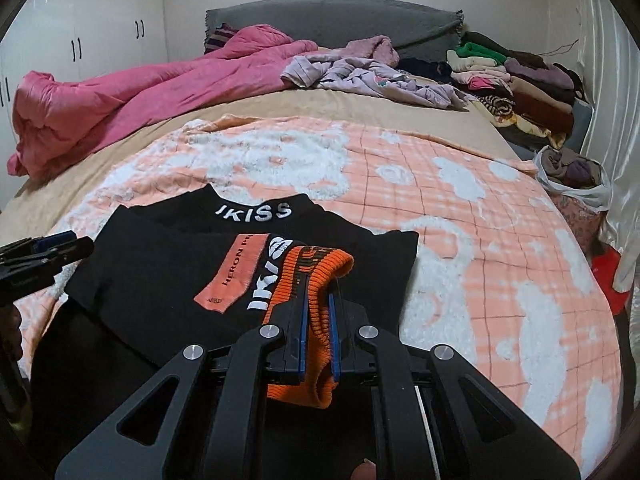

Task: Fold small clothes
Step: 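Lay the cuff flat on the shirt with the right tool and open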

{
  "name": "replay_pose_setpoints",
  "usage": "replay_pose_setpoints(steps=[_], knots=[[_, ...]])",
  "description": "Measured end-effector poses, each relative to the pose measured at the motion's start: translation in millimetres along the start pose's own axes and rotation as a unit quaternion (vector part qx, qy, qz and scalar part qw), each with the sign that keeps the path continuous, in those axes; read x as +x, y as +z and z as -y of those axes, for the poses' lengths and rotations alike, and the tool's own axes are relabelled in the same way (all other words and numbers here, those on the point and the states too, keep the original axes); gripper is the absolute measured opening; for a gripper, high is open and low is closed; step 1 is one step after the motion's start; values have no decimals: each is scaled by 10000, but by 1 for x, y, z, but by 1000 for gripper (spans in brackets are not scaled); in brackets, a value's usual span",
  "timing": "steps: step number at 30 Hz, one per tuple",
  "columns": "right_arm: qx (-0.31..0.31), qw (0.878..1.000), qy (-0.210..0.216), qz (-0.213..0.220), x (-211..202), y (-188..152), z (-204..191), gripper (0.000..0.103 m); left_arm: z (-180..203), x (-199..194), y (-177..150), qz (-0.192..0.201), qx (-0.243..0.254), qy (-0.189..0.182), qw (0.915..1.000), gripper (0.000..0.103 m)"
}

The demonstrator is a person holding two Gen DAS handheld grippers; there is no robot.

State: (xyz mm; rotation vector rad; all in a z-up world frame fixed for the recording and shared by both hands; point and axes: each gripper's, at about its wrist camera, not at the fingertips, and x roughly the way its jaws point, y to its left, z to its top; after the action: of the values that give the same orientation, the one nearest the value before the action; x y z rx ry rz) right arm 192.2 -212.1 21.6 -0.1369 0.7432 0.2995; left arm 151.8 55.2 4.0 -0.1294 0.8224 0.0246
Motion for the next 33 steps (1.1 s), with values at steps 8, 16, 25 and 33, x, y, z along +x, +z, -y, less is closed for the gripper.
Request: replay_pose_setpoints(steps=[8,16,25,33], knots=[[125,9997,-203,-93,9,-3,5,17,5,17,-6,-133,122,25,9998,46],[176,9996,-165,-160,12,-11,-2,40,6,25,-13,-296,179,3,9994,46],[-136,9993,145,-311,20,-18,-34,40,6,28,-17,-388,249,-10,9989,46],[-233,9986,253,-404,25,-22,-48,40,6,28,-20,-412,339,-6,9986,46]])
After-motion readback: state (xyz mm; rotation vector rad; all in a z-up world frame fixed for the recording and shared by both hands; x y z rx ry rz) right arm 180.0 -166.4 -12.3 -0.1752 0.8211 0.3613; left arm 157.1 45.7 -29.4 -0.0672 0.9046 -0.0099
